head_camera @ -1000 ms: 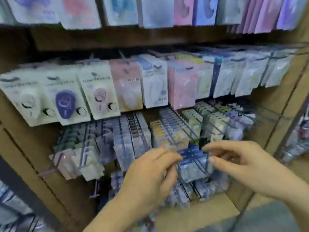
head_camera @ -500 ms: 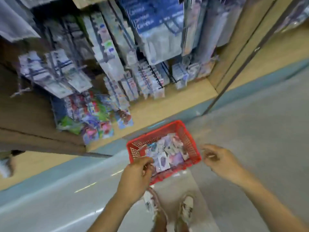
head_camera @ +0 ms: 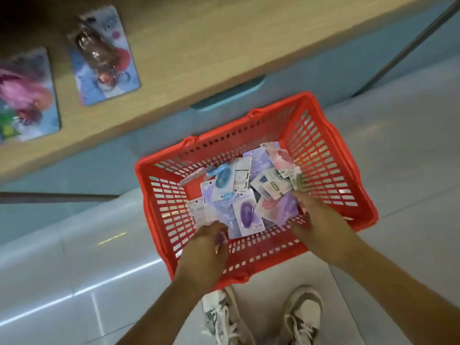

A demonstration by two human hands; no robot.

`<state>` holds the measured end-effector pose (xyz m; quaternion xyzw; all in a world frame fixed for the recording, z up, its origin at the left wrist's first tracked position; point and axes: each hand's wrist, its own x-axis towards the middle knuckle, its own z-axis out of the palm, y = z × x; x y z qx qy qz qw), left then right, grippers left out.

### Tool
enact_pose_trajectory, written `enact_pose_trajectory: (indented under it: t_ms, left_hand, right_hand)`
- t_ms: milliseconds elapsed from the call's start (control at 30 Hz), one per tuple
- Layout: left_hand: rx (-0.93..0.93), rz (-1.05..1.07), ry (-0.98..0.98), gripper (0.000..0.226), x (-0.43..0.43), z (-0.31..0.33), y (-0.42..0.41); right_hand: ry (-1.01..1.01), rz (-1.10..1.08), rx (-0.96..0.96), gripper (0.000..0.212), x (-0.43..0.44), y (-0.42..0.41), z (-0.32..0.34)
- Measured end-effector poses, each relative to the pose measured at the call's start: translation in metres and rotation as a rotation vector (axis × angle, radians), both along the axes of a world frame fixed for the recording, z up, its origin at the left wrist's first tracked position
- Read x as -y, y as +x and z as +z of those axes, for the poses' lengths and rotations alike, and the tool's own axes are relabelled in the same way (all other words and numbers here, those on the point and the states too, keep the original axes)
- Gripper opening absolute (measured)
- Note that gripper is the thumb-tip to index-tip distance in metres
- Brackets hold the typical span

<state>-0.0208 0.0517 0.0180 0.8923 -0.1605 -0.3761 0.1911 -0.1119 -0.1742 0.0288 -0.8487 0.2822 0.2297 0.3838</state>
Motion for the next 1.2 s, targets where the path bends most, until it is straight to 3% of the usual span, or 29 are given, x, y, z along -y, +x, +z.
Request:
enact_pose_trajectory:
  t_ms: [200,300,400,567,667,833,1000,1133,1200]
  left_hand:
    - [0.078,-0.227,0.1,0.053,0.029,-0.108,0.034]
    - [0.148,-0.205,0.16,0.071,0.052,-0.143,0.05]
    - [0.081,-0.106,0.205,0.083,0.068,-0.175,0.062]
    - [0.119,-0.158,0.289,0.067,0.068,-0.19,0.069]
    - [0.136,-0.075,0.131,0.05,0.052,-0.18,0.074]
    - [0.056,0.243,-0.071,0.033,0.024,-0.141,0.075]
    - [-0.116,0.619,-0.216,0.023,0.006,-0.083,0.052]
    - [-0.103,0.771,-0.329,0.017,0.005,-0.021,0.037]
    - [-0.071,0.794,-0.361,0.018,0.01,0.02,0.036]
  right_hand:
    - [-0.27,0.24,-0.103,0.087,0.006,0.055,-0.106]
    - [-0.393,0.293,-0.169,0.098,0.006,0.075,-0.141]
    - [-0.44,0.314,-0.228,0.096,0.006,0.086,-0.165]
    - [-0.444,0.36,-0.171,0.086,-0.001,0.089,-0.189]
    - [-0.422,0.319,-0.196,0.094,0.007,0.092,-0.179]
    - [-0.414,0.081,0.076,0.071,0.034,0.08,-0.138]
    - [-0.272,-0.146,0.298,0.066,0.029,0.056,-0.08]
    - [0.214,-0.822,0.444,0.042,0.018,0.05,-0.02]
    - [0.415,-1.034,0.416,0.036,0.014,0.044,0.017]
